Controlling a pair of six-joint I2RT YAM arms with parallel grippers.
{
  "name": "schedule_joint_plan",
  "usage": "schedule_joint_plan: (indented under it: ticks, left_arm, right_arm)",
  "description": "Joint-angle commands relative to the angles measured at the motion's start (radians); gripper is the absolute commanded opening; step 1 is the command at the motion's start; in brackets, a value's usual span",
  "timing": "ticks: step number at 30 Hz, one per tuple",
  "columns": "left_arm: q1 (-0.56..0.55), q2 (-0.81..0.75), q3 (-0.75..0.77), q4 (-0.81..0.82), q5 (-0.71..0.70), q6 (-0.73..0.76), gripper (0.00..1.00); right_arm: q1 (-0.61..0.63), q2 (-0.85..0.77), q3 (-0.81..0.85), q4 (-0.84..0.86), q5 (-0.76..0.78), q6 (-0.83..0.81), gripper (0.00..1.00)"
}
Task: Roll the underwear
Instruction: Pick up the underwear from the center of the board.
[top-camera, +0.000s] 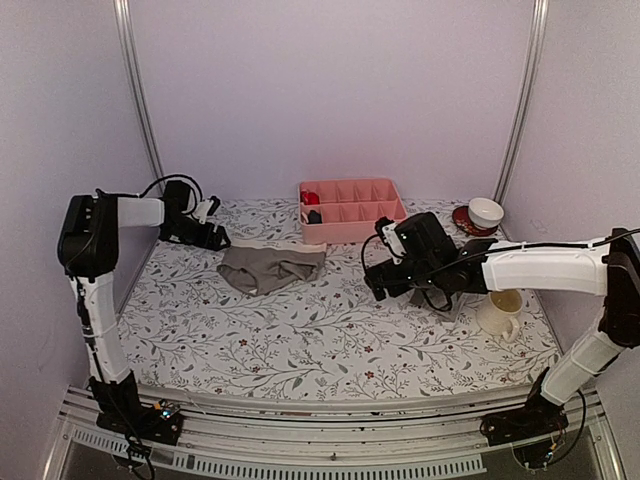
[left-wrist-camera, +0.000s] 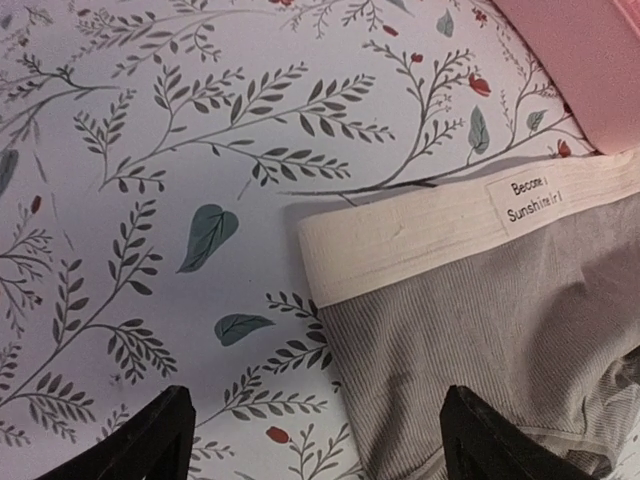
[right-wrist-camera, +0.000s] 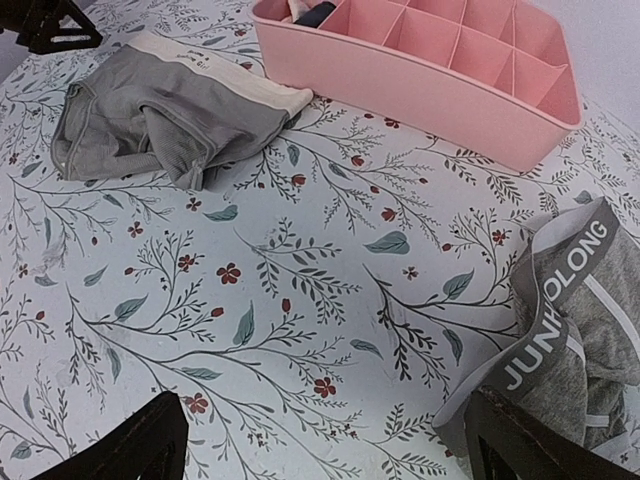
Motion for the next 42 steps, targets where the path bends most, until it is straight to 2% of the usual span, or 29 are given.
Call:
schedule_joint_plan:
  ticks: [1,3,6,17,24,28,30,33,38,42]
  left_arm:
    - [-0.013,0.045,0.064,-0.082,0.014,-0.021,0.85]
    - [-0.018,0.066,0.090,-0.100,0.029,-0.027,0.77]
    - [-0.023,0.095,0.117,-0.114,0.042,-0.035,0.72]
    - [-0.065,0.168,0.154,-0.131,0.027,-0.029,0.70]
    - [-0.105,0.177,0.153,-0.139,0.011,-0.004,0.48]
    - [-0.117,0.174,0.156,-0.138,-0.030,-0.001,0.28]
    - [-0.119,0.167,0.156,-0.137,-0.058,-0.004,0.15]
    - [-0.128,0.130,0.135,-0.109,-0.116,0.000,0.00]
    - [-0.186,-0.009,0.053,-0.022,-0.165,0.101,0.00]
    - [-0.277,-0.215,-0.088,0.080,-0.178,0.246,0.00]
  right_arm:
    - [0.028,0.012,0.032,-0.018,0.071,-0.016,0.99]
    - [0.033,0.014,0.035,-0.020,0.075,-0.017,0.99]
    - [0.042,0.020,0.039,-0.026,0.096,-0.020,0.99]
    - [0.064,0.027,0.051,-0.035,0.140,-0.030,0.99]
    - [0.066,0.027,0.051,-0.037,0.150,-0.030,0.99]
    - [0.067,0.027,0.049,-0.038,0.153,-0.030,0.99]
    - [0.067,0.025,0.048,-0.037,0.158,-0.029,0.99]
    - [0.068,0.025,0.045,-0.036,0.160,-0.030,0.99]
    - [0.074,0.013,0.030,-0.005,0.146,-0.045,0.99]
    - [0.090,-0.056,-0.027,0.114,0.054,-0.095,0.99]
